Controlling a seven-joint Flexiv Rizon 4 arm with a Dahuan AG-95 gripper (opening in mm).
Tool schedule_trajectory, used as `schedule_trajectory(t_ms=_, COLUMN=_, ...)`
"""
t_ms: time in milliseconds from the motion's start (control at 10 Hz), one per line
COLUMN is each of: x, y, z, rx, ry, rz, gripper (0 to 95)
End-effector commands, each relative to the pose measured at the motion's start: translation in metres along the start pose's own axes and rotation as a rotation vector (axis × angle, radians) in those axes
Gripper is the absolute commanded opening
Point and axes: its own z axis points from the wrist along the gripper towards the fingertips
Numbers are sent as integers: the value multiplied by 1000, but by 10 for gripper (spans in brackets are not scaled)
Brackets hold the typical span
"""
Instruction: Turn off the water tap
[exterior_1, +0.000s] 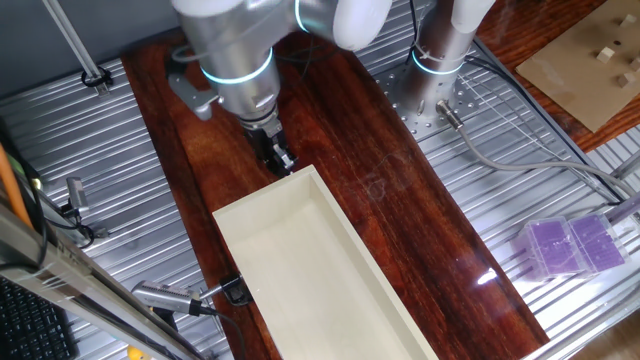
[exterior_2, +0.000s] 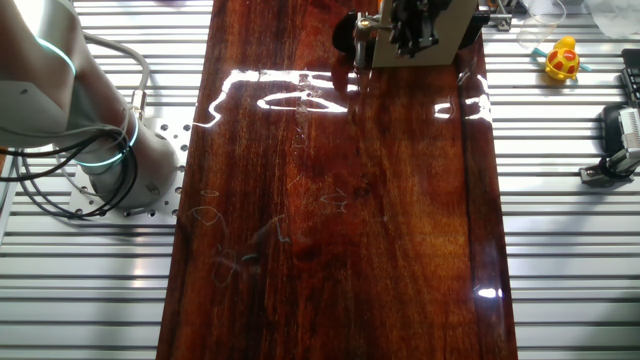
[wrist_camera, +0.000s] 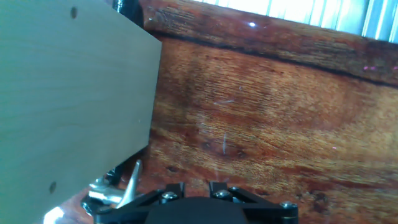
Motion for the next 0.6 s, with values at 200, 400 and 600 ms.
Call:
schedule_trajectory(t_ms=200, x=-1, y=1, z=0, rx=-18, ry=-7, rz=70, gripper=190)
schedule_trajectory(t_ms=400, x=-6, y=5, z=7, rx=-54, ry=-19, rz=115, gripper=380)
schedule_trajectory(t_ms=600, x=-10, y=11, z=11, rx=-74, ry=-27, rz=131, gripper=380)
